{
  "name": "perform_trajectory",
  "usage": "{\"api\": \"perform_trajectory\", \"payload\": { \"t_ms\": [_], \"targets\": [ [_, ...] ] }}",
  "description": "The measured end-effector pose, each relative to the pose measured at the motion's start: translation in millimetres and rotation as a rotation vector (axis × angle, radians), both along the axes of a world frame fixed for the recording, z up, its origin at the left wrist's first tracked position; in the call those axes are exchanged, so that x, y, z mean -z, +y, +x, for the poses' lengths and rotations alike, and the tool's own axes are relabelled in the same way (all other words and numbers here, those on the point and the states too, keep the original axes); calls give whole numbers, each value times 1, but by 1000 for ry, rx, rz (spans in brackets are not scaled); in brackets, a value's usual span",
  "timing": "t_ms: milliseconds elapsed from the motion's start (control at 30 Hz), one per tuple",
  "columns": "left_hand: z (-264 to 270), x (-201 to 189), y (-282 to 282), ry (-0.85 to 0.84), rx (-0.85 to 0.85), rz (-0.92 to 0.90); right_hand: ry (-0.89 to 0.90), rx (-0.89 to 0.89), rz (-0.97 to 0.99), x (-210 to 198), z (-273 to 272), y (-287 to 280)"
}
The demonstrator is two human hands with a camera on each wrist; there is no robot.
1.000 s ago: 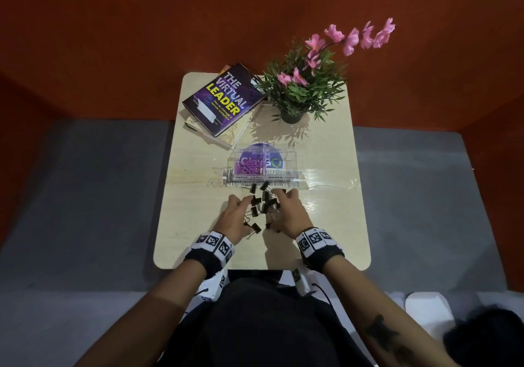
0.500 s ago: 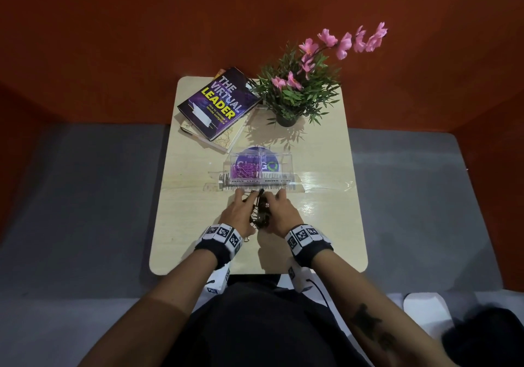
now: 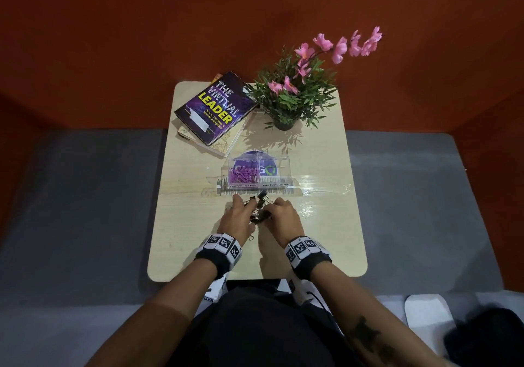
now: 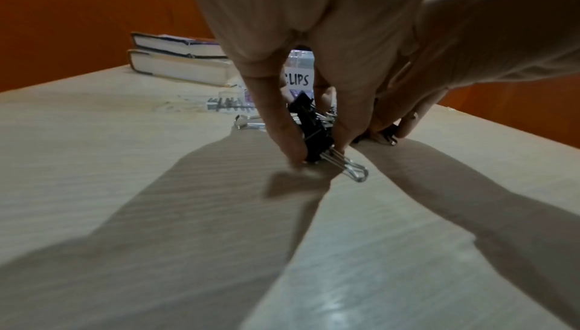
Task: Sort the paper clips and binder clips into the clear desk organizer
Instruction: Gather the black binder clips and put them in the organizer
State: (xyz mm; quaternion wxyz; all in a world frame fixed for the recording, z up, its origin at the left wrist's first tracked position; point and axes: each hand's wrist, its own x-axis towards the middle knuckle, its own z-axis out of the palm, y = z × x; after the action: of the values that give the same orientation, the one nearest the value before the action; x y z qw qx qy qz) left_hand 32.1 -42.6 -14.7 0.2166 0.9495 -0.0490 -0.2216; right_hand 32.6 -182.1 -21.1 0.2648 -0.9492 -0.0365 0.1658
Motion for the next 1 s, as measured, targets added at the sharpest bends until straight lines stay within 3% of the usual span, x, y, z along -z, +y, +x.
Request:
{"api": "perform_trajectory", "payload": {
  "t_ms": [367, 600, 700, 867, 1000],
  "targets": [
    [11, -4, -12, 15, -28, -21, -3, 87, 120, -8, 7, -5],
    [16, -7, 2, 12, -196, -178, -67, 282, 283, -52, 41, -30],
    [22, -22, 2, 32, -237, -271, -122, 264, 279, -70, 74, -30],
    [47, -54, -7, -18, -253, -319, -55, 145, 104, -67, 98, -19],
    [75, -69, -26, -88, -271, -348, -99, 296, 183, -68, 89, -33]
  ]
}}
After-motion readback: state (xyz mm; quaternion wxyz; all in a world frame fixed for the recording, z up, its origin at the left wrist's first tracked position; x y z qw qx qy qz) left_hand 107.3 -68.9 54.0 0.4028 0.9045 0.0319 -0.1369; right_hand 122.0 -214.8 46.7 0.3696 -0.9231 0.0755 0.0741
